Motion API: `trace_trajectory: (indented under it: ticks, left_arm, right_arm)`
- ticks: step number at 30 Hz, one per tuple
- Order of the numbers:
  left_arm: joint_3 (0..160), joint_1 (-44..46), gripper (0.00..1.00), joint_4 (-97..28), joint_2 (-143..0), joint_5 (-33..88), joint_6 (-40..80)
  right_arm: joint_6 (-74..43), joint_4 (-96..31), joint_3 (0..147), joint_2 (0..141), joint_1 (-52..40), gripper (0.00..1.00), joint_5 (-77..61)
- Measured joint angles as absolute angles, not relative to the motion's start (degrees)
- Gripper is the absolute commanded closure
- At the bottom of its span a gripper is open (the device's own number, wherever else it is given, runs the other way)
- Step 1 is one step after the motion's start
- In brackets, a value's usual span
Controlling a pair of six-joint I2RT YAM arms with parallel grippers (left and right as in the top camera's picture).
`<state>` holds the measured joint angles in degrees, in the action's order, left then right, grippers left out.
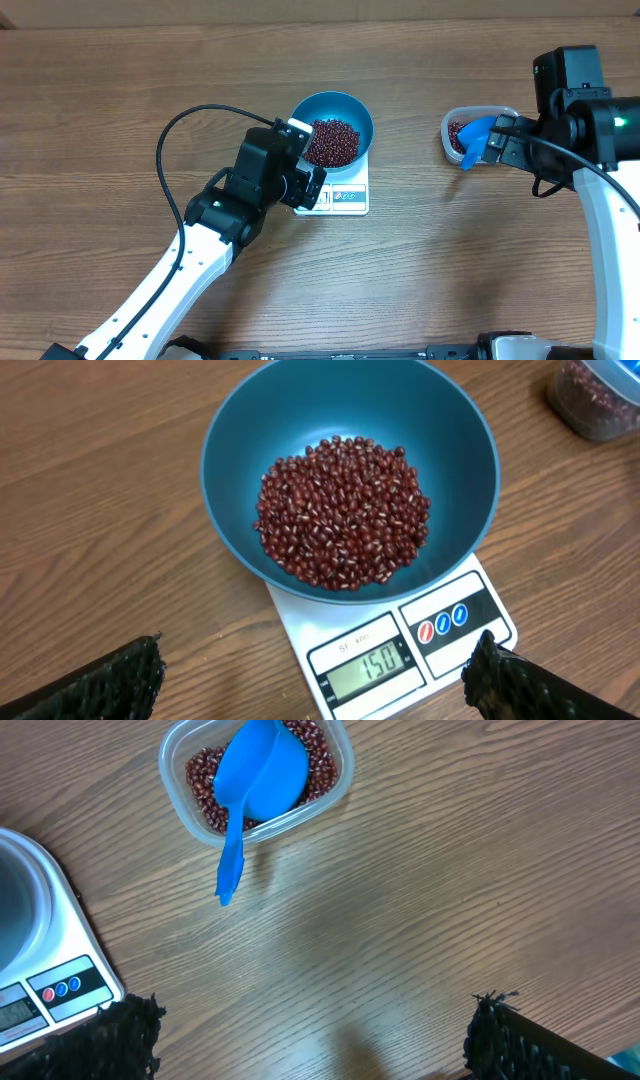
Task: Scoop item into bowl and weigh 150g on scale
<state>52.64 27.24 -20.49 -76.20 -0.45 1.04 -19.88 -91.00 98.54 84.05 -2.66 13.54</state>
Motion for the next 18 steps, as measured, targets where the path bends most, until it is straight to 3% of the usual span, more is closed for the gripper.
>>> trace_trajectory:
  ticks: [9,18]
  left_arm:
    - [53.01,27.29,0.0,-33.1,-76.34,3.55,1.3]
    - [53.01,32.27,0.01,-34.17,-76.07,3.84,1.76]
  right_arm:
    - [-19.86,-90.98,98.54,84.05,-2.66,0.0,13.52]
    - [-19.86,-90.98,98.54,84.05,-2.66,0.0,13.52]
